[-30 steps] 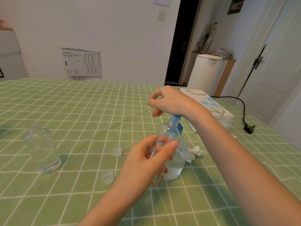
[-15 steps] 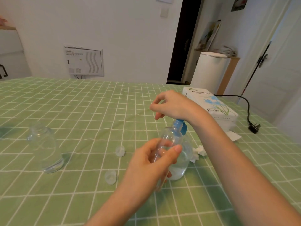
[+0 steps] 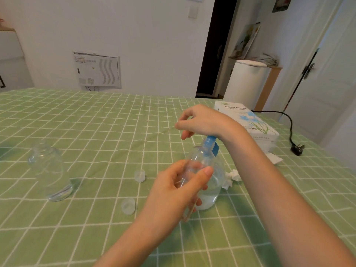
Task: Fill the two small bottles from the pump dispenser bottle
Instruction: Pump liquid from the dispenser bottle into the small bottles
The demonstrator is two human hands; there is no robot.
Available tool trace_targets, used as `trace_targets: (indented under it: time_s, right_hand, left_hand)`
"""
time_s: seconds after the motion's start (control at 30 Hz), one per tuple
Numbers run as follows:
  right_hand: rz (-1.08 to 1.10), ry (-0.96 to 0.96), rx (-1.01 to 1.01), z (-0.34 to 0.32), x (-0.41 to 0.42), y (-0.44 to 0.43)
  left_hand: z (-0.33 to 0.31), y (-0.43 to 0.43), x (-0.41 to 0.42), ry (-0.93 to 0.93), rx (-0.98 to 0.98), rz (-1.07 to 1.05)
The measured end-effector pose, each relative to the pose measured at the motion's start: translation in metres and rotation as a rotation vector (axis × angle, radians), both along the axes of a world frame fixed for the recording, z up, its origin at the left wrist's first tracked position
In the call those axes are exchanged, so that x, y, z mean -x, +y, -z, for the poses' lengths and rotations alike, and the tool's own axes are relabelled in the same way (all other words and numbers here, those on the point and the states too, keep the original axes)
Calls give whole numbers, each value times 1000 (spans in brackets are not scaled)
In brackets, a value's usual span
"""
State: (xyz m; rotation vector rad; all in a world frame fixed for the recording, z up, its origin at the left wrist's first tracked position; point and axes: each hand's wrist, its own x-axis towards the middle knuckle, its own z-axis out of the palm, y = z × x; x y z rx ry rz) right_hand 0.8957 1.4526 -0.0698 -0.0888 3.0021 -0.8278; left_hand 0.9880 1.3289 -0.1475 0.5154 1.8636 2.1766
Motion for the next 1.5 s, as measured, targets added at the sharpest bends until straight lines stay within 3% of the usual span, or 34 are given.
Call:
trace_targets:
  time_s: [0.43,0.8,1.17,1.5]
  right_hand:
    - [-1,164,-24,-9,1,0]
    - [-3,61,-19,4,-1,0]
    - [-7,162,-87,-11,1,-2]
    - [-27,48,-46,0,-2,-2]
  left_hand:
    - [-1,0,0,3,-12,-7]
    - [3,0,0,-3,5,-5]
    - [0,-1,3,17,-16,-1]
    - [3,-1,1,20,18,-3]
